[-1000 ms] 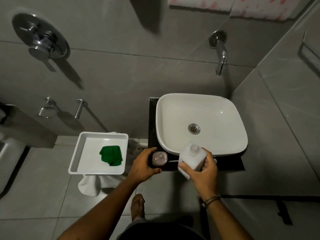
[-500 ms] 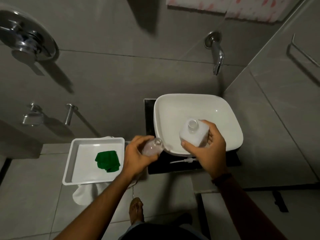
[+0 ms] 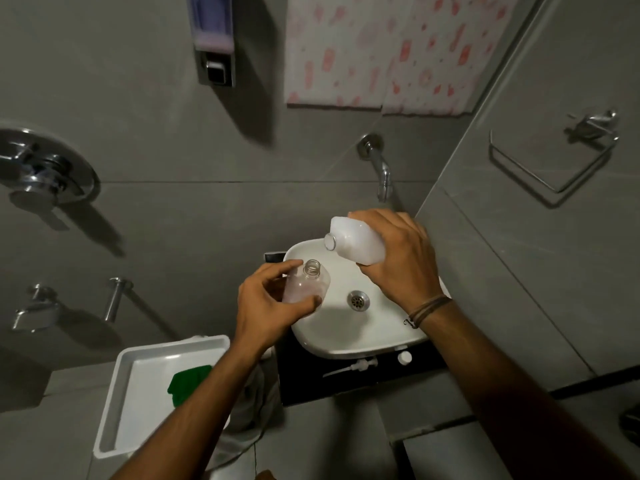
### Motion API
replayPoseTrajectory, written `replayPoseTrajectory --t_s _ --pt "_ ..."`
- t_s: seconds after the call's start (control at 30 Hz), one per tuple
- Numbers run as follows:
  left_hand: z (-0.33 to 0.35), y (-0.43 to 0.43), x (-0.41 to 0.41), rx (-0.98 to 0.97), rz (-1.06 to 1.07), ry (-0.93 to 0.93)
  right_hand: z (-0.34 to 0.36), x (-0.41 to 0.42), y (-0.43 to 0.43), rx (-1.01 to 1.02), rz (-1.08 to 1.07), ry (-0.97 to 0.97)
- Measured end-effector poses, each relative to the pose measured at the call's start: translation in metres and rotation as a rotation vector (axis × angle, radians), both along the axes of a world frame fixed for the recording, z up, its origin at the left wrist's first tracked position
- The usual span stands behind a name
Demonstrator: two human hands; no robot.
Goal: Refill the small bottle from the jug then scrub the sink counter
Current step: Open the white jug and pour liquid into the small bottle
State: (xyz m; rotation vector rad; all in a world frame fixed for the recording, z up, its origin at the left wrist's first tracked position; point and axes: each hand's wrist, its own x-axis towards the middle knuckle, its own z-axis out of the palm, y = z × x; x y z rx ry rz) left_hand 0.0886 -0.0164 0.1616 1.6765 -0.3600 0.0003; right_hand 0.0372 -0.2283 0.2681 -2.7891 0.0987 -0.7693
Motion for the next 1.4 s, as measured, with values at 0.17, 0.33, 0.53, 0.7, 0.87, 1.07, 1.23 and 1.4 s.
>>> replayPoseTrajectory --t_s 0.17,0.33,0.53,0.7,0.87,1.07,1.23,1.4 --pt "0.01 -0.009 -0.001 -0.045 -0.018 0.006 0.002 0.0 -0.003 -0.122 -0.012 -0.006" --pt "0.011 -0.01 0.0 -0.043 -0.029 -0.005 0.0 -0.001 -0.005 -0.181 -0.05 -0.007" --pt "0.013 -0.014 -0.001 -0.036 -0.044 0.004 0.0 -0.002 -0.008 -0.214 -0.053 -0.032" --pt "0.011 -0.016 0.001 -0.015 -0.043 0.003 0.002 -0.001 -0.008 -0.243 -0.062 -0.022" --pt "0.015 -0.017 0.002 -0.01 -0.032 0.005 0.004 0.0 -0.011 -0.247 -0.053 -0.012" --pt "0.014 -0.02 0.005 0.006 -0.036 0.015 0.004 0.005 -0.013 -0.272 -0.054 -0.039" --pt "0.013 -0.023 0.008 0.0 -0.037 0.023 0.003 0.008 -0.016 -0.282 -0.063 -0.049" --pt "0.014 -0.025 0.01 -0.003 -0.037 0.016 0.003 0.012 -0.022 -0.291 -0.053 -0.079"
